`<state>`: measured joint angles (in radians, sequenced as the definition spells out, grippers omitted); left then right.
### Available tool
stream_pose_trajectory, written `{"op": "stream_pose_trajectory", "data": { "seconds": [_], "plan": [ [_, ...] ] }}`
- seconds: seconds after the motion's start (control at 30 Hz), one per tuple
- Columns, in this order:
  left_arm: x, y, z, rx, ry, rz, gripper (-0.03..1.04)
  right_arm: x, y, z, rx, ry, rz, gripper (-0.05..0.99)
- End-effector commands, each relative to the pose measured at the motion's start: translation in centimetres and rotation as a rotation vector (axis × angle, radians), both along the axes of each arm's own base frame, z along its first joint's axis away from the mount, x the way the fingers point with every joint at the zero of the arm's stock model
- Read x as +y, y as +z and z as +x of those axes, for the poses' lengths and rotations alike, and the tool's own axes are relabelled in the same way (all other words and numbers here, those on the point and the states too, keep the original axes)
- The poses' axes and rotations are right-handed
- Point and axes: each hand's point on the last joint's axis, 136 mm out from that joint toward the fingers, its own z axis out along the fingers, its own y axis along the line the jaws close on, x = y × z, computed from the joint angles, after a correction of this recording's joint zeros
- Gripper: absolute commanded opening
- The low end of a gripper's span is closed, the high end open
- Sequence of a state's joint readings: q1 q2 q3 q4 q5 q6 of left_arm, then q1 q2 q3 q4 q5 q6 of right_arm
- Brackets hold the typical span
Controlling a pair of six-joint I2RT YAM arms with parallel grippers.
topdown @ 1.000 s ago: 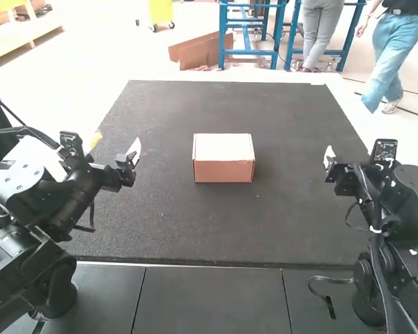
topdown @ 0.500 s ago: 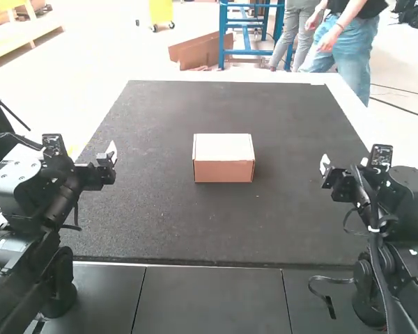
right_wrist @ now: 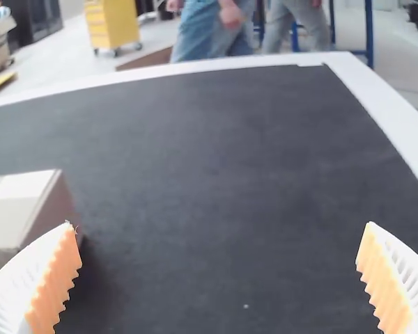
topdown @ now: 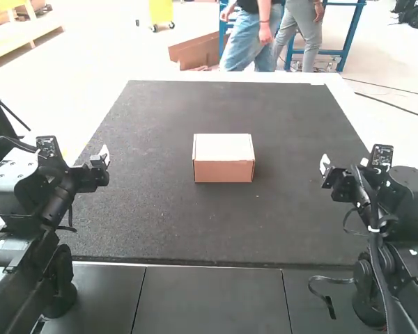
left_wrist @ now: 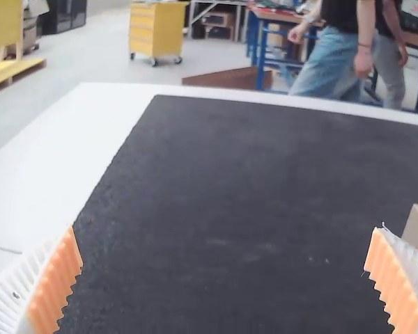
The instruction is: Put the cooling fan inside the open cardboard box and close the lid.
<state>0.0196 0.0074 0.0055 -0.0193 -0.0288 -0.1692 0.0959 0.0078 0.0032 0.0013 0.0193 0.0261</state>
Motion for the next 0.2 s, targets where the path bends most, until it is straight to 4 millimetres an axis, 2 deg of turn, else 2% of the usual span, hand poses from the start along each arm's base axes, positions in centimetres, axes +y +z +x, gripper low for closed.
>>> {"op": "stream_pose_trajectory", "data": {
  "seconds": [0.0, 0.17],
  "plan": [
    [-0.07, -0.12, 0.0, -0.002, -0.006, 0.011, 0.96, -0.16, 0.06, 0.0, -0.005, -0.002, 0.011, 0.91],
    [0.01, -0.05, -0.01, -0.005, -0.003, 0.011, 0.97, -0.12, 0.02, 0.01, -0.005, -0.001, 0.011, 0.91]
  ]
}}
